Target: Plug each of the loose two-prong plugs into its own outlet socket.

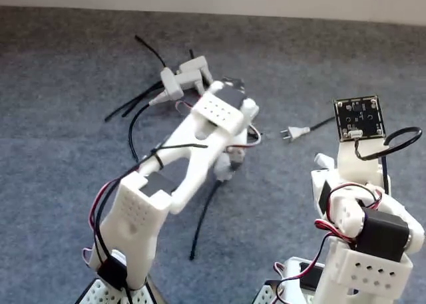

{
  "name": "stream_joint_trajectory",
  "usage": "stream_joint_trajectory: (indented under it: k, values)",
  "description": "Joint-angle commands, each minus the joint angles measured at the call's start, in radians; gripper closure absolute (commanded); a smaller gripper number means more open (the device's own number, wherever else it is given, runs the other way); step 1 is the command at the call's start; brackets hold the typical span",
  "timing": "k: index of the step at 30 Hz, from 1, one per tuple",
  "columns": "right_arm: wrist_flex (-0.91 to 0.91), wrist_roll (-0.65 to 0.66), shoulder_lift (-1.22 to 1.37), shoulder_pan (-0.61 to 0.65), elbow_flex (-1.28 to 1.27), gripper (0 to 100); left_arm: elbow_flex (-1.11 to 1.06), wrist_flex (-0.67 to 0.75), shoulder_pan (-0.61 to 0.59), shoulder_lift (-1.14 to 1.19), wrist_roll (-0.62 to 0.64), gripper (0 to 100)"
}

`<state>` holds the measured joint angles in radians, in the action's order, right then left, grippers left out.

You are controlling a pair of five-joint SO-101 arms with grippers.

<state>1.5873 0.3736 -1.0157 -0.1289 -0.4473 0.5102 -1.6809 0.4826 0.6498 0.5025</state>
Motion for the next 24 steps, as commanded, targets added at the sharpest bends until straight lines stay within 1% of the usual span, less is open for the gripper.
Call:
stream_joint_trajectory:
  k: [1, 3, 7, 10, 13, 15, 17, 21, 24]
  values:
    - [-0.002, 0.000, -0.012, 0.007, 0.004, 96.2, 0.051, -0.060, -0.024, -0.114, -0.038, 81]
    - [-0.002, 0.000, -0.012, 0.007, 0.004, 96.2, 0.028, -0.058, -0.033, -0.156, -0.051, 81]
    - [-0.002, 0.000, -0.012, 0.007, 0.004, 96.2, 0.002, -0.058, -0.104, -0.180, -0.058, 81]
    - [-0.004, -0.005, 0.008, 0.008, 0.004, 96.2, 0.047, -0.066, -0.189, -0.189, -0.097, 81]
    - [0.002, -0.006, 0.119, 0.031, 0.013, 96.2, 0.068, -0.066, -0.312, -0.232, -0.137, 81]
    - [0.005, -0.021, 0.228, 0.087, 0.036, 96.2, 0.062, -0.066, -0.406, -0.269, -0.167, 81]
    - [0.039, -0.075, 0.348, 0.176, 0.113, 96.2, 0.028, -0.066, -0.507, -0.297, -0.196, 81]
    - [0.168, -0.141, 0.584, 0.344, 0.387, 96.2, -0.124, -0.057, -0.673, -0.306, -0.206, 81]
    - [0.179, -0.180, 0.748, 0.432, 0.578, 96.2, -0.240, 0.002, -0.750, -0.292, -0.230, 81]
